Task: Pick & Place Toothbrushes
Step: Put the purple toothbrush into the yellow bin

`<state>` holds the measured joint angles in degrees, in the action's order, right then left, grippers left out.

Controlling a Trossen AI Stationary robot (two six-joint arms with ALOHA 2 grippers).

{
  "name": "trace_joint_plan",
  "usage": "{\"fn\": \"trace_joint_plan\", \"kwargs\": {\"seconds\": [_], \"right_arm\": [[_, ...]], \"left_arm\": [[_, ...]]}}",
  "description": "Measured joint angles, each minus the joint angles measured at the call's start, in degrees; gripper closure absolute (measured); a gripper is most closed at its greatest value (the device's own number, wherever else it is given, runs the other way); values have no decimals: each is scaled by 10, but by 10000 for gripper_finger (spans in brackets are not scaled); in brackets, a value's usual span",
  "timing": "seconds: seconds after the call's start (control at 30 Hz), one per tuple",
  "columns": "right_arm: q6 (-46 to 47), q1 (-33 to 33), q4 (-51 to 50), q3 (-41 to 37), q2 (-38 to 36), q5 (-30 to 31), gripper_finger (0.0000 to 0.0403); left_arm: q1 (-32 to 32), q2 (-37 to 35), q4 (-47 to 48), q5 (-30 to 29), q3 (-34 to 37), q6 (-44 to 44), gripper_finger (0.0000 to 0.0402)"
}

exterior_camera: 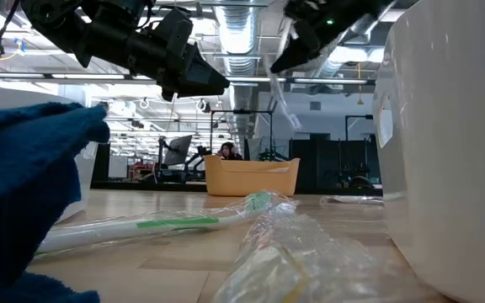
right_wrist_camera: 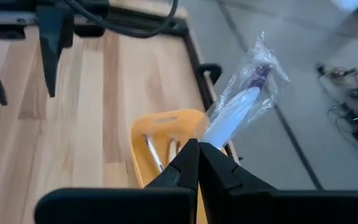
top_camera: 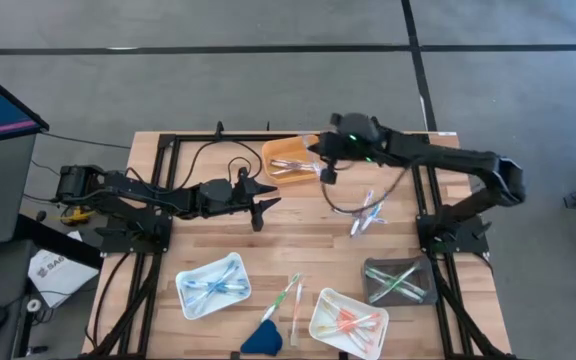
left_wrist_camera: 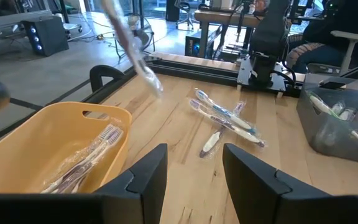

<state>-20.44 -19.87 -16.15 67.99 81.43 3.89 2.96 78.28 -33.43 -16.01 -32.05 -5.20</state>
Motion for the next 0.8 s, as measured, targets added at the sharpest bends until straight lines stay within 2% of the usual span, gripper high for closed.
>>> {"fn": "trace_joint_plan", "kwargs": {"seconds": [0.17,0.27,0.37,0.63,0.8], "right_arm": [[-49,-32,-154,151,120,-54,403],[-97,-50,-241,226,187,-60,403],[-135,-62,-288,283,240,-68,403],[-204,-55,-302,376,314,-70,403],[-221,-48,-303,388,335,-74,403]], "left_arm": [[0,0,12,0,0,-1,253],[0,0,43,0,0,-2,253],[0,0,72,0,0,-2,253],[0,0,86,-5,0,-16,253],[0,0,91,-5,0,-38,253]]}}
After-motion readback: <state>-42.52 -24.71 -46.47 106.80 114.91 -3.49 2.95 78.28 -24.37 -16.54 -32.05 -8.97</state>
